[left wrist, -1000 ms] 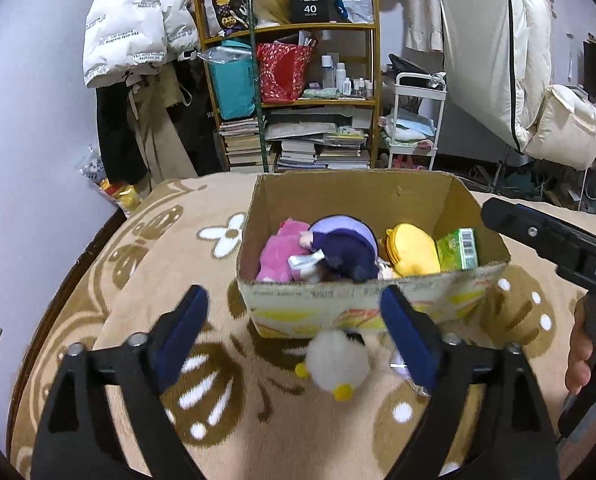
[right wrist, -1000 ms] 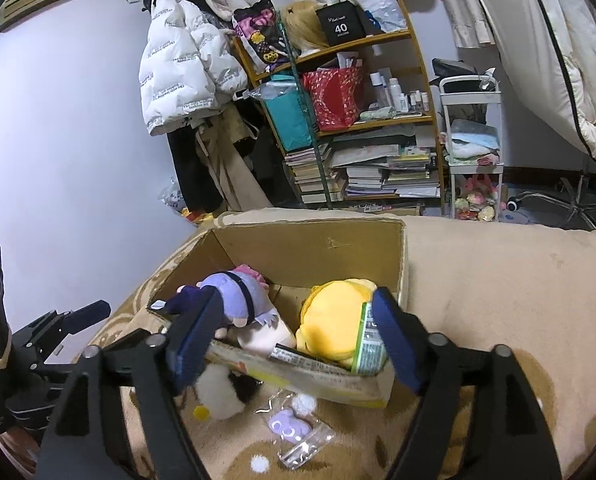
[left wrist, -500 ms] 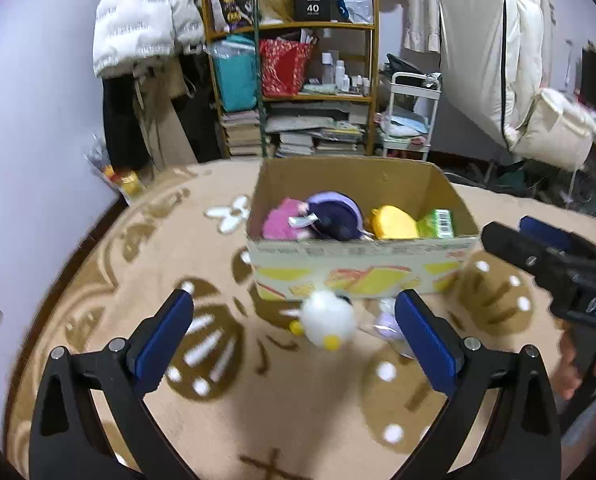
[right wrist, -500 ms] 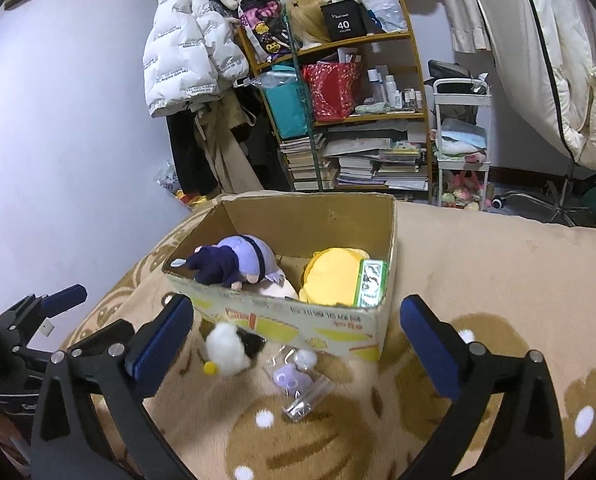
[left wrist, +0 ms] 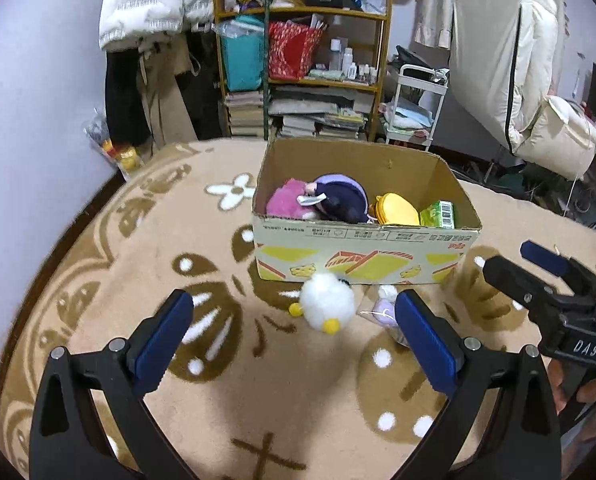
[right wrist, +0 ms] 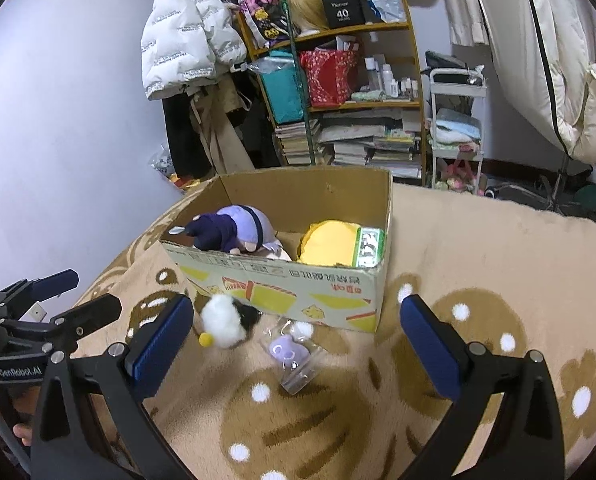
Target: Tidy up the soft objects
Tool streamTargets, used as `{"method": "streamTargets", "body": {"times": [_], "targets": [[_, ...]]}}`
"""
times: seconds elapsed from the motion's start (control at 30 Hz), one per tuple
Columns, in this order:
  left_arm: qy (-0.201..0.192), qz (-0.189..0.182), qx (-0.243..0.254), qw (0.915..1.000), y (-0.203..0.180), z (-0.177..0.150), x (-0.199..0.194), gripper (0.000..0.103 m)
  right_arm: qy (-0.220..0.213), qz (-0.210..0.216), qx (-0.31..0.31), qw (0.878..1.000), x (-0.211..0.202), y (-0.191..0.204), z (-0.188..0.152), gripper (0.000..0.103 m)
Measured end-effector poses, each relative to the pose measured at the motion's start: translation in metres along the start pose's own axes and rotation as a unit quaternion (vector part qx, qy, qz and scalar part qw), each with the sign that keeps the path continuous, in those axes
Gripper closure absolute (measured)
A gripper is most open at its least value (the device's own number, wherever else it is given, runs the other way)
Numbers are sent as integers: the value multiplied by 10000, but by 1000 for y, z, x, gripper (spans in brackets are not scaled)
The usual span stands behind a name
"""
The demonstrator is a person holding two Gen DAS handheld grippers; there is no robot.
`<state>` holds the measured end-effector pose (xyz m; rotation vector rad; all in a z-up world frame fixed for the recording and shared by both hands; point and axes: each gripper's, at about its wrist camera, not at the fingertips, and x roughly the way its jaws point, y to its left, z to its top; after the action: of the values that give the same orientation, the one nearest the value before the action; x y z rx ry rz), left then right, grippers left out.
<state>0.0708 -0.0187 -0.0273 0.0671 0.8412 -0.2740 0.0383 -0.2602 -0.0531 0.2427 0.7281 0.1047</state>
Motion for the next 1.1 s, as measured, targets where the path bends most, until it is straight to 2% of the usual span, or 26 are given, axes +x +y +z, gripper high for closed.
{"method": "streamTargets", "body": {"times": [0.13, 0.27, 0.5, 0.7, 1.1], "targets": [[226, -113, -235, 9994, 10, 4, 18, 3, 136, -2, 29, 9999, 10, -2, -1, 0], [307, -55, -364, 9989, 15, 8, 31, 3, 257, -102, 57, 9996, 21, -5, -4, 0], [446, 13, -212, 9988, 10, 13, 51, 3, 576, -88, -65, 9983, 44, -2, -9, 0], [700, 33, -7, 9975, -2, 15, 74, 3, 928, -178, -265, 9952, 67, 4, -18, 0], [1324, -14, 88, 9912, -6, 14, 117, 3, 1353, -45, -258, 9905, 102, 5, -29, 0]]}}
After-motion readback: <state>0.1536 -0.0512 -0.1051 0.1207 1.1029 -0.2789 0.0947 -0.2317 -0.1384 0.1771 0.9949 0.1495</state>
